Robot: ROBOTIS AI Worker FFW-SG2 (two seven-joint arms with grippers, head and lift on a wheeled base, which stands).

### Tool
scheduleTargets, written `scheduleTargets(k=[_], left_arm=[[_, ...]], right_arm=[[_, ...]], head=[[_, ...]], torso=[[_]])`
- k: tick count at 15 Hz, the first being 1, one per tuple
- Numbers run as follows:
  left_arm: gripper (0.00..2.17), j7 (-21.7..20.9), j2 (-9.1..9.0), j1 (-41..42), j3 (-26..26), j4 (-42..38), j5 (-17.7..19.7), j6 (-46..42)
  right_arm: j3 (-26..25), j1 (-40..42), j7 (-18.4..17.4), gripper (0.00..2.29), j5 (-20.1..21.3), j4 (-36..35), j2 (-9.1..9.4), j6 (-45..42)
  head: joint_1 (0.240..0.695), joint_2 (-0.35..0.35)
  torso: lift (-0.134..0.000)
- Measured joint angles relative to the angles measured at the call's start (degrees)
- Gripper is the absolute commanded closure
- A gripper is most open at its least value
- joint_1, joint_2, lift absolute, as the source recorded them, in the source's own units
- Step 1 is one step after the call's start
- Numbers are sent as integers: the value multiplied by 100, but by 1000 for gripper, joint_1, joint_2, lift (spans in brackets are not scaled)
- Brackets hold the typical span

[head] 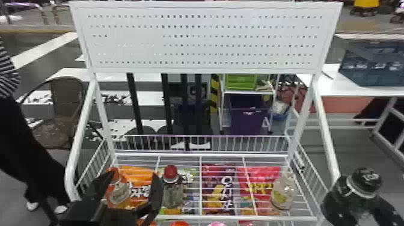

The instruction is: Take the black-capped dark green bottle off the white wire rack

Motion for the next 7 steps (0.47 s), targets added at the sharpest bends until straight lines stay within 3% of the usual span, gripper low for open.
scheduleTargets(k=[7], left_arm=[[137,0,-2,7,3,-29,0,0]], right_arm=[[-17,34,49,1757,-69,-20,1,-1]], head=[[499,0]], torso=[[0]])
